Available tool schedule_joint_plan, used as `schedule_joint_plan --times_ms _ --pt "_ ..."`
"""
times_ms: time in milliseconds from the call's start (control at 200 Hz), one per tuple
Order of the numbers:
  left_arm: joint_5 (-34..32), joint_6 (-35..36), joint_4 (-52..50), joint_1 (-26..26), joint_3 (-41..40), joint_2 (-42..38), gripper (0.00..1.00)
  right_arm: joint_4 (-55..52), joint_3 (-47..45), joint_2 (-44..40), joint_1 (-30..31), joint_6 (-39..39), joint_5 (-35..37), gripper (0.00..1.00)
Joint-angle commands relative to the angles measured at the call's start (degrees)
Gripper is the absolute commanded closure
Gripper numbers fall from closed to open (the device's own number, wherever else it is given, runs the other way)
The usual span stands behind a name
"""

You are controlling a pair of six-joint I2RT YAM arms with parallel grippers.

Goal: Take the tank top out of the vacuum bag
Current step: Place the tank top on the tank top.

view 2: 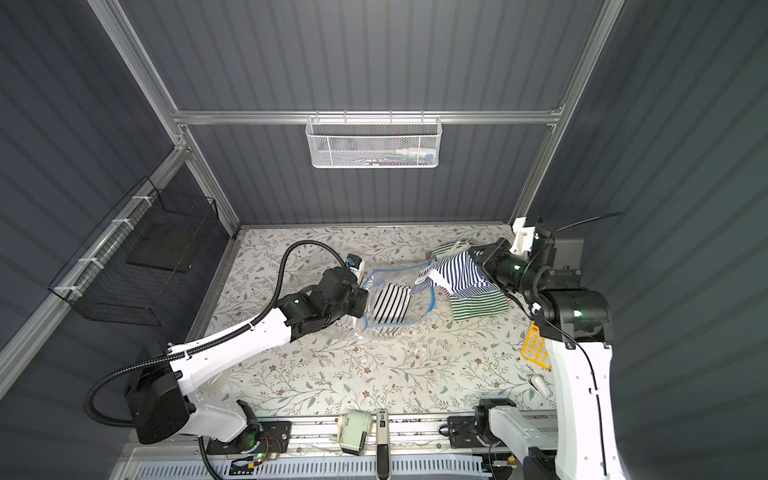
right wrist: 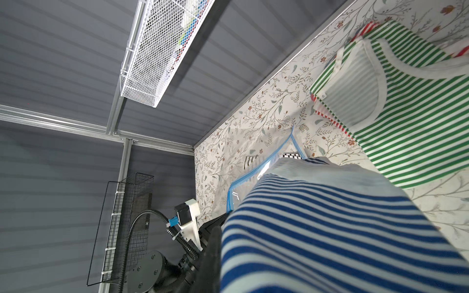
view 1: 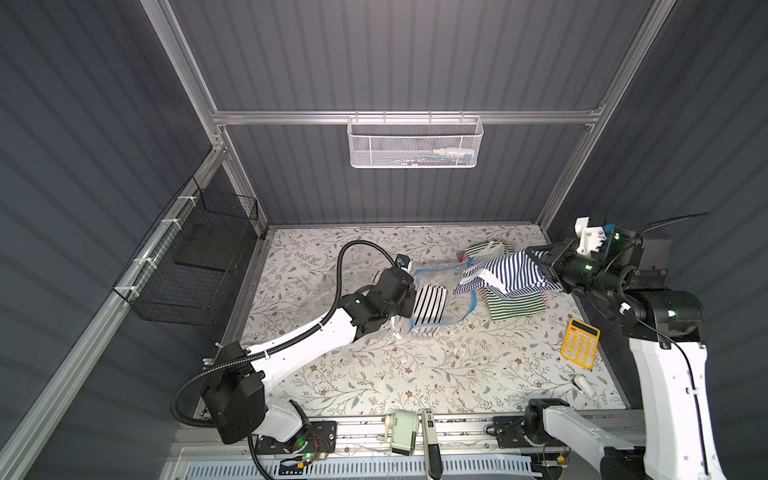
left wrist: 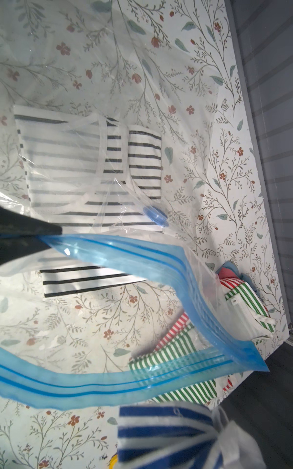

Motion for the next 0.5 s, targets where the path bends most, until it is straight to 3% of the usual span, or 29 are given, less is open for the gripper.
schedule_joint_plan --times_ms 0,290,495 --pt "-2.69 -0.7 -3.58 -0.1 0.31 -0.21 1.0 -0.37 1.97 -0.3 -2.25 -2.27 -3.38 1.0" --pt "-4.3 -1.23 -5.2 0.0 0.67 0.14 1.0 -1.73 2.97 1.69 -8.15 -6.55 -4.69 1.0" --pt "-5.51 -0.09 -6.34 0.03 0.72 -0.97 1.0 6.71 -3.02 1.79 -11.23 -9.64 -2.91 1.0"
